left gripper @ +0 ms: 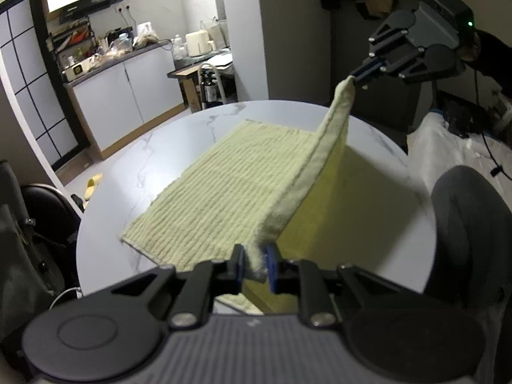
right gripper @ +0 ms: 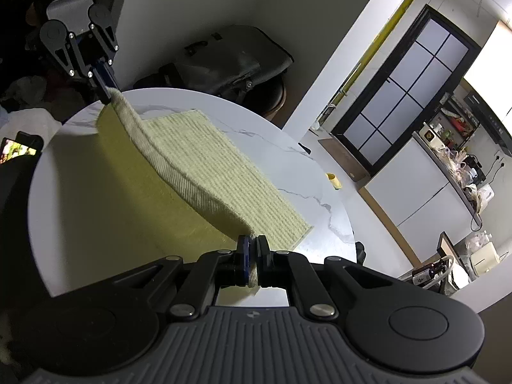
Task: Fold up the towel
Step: 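Lift the gripped towel edge with both grippers and carry it over the towel, then lower the held edge onto the opposite edge with both grippers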
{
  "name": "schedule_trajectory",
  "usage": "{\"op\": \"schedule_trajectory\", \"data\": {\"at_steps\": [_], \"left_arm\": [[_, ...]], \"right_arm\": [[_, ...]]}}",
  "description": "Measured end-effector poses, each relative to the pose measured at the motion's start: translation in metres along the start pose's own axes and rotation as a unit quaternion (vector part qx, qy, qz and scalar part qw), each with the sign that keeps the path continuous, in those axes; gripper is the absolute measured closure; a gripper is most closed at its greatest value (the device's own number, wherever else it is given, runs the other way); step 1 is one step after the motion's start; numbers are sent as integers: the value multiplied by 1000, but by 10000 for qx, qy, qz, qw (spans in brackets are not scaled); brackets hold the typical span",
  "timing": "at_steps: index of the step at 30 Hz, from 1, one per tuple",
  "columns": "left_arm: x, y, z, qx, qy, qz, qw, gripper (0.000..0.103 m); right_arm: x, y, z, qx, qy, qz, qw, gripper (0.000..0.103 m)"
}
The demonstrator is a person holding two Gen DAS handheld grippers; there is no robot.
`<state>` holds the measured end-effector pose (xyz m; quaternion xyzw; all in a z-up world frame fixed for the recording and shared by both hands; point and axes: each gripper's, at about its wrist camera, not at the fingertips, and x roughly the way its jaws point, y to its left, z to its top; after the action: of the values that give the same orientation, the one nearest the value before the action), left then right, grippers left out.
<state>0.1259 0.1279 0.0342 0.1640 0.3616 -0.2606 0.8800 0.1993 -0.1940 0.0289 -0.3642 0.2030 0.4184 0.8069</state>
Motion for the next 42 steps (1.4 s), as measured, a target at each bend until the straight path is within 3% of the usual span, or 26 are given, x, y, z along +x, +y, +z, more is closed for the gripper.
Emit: {"op": "schedule_trajectory", "data": {"at_steps": [10,23,36,42], "left_arm": [[-14,31,18,-19,-225,-58,9997,87],[19,43,16,-85,155,14,9998,87],[20,57,29,23,122,38,9999,87],[33,68,26,-97,292,163,9994,87]], "right_arm": [[15,-13,5,227,-106,-127,9996,98],[42,-19,12,269,-56,-182,9995,98],[57,-30,20,363,6,-224,9991,98],[72,-37,18,450,94,-212,9987,98]]}}
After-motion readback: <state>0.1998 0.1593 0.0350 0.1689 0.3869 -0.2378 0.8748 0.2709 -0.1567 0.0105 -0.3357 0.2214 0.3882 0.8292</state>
